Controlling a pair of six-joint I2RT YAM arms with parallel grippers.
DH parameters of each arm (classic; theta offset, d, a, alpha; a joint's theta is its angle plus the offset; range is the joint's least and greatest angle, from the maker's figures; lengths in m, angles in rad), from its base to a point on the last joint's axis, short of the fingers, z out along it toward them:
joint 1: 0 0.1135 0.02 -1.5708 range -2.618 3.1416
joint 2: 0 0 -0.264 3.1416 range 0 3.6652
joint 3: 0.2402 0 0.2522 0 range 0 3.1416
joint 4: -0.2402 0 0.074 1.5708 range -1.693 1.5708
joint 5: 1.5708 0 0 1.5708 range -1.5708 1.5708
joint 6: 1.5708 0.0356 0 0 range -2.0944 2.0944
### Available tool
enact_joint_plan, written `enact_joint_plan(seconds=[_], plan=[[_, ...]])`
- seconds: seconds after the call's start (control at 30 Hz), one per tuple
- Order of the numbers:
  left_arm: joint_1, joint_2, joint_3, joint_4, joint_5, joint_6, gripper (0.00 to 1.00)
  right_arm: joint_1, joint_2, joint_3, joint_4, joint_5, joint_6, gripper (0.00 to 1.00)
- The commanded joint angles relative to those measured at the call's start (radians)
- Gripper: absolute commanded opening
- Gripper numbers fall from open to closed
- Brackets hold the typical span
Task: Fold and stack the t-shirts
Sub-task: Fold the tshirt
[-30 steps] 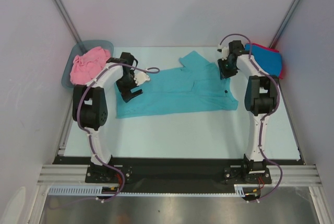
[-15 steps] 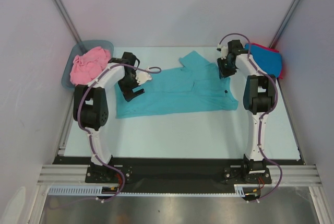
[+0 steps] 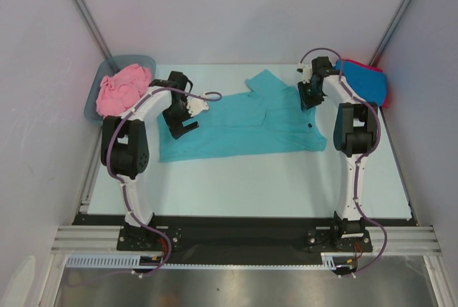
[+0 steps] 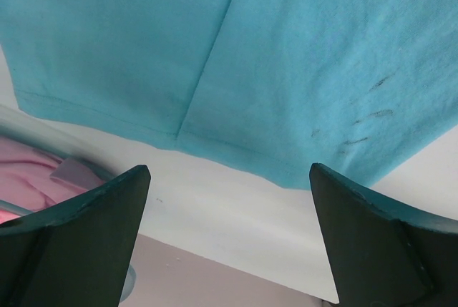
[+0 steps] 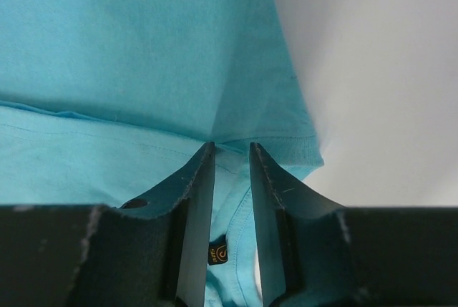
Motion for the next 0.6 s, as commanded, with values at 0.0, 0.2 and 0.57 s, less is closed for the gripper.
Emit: enact_joint_plan(seconds=[0.0,0.2,0.57], plan=[[-0.009,-0.022,0.003,0.014,-0.003,-0.01,1.0,0.001,-0.031,-0.007,0.02,0.01,-0.004,0.31],[-0.014,-0.019,-0.003,0.014,0.003,-0.018,1.0,0.006,-0.03,-0.007,0.023,0.013,-0.009,0.1],[-0.021,-0.014,-0.004,0.017,0.003,-0.021,1.0,0.013,-0.056,0.019,0.025,0.025,-0.015,0.0]])
